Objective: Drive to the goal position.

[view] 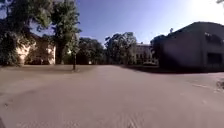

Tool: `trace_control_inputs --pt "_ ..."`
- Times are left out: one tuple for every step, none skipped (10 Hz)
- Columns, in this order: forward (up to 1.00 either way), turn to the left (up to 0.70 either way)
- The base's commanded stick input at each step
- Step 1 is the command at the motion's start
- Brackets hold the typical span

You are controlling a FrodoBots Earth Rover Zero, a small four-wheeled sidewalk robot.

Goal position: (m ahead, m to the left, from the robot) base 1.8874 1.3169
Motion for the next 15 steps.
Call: trace_control_inputs --pt "0.7 0.0" --pt "0.7 0.0" --pt "0.7 0.0" --pt "0.7 0.0" --pt "0.7 0.0" --pt "0.7 0.0" --pt "0.7 0.0" --pt "0.7 0.0" --pt "0.7 0.0" --pt "0.7 0.0" --pt "0.7 0.0" --pt "0.7 0.0" --pt "0.7 0.0" --pt "0.7 0.0" --pt "0.7 0.0"
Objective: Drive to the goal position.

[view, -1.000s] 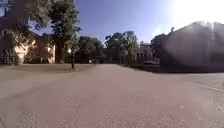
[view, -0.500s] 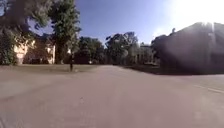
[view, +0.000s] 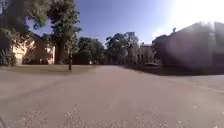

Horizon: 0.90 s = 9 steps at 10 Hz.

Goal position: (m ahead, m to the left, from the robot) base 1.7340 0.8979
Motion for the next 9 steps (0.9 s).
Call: trace_control_inputs --pt "0.7 0.0" --pt "0.7 0.0" --pt "0.7 0.0" --pt "0.7 0.0" --pt "0.7 0.0" --pt "0.7 0.0" --pt "0.7 0.0" --pt "0.7 0.0" --pt "0.7 0.0"
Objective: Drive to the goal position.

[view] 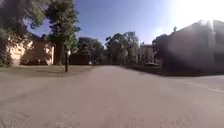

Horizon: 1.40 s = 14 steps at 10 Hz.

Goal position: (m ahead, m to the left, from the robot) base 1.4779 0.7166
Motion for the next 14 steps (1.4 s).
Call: trace_control_inputs --pt "0.7 0.0" --pt "0.7 0.0" --pt "0.7 0.0" --pt "0.7 0.0" --pt "0.7 0.0" --pt "0.7 0.0" --pt "0.7 0.0" --pt "0.7 0.0" --pt "0.7 0.0" --pt "0.7 0.0" --pt "0.7 0.0" --pt "0.7 0.0" --pt "0.7 0.0" --pt "0.7 0.0"
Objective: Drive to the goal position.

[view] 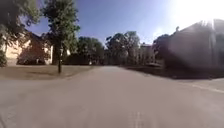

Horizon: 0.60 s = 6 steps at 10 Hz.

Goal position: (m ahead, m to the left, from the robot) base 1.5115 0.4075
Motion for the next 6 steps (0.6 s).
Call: trace_control_inputs --pt "0.7 0.0" --pt "0.7 0.0" --pt "0.7 0.0" --pt "0.7 0.0" --pt "0.7 0.0" --pt "0.7 0.0"
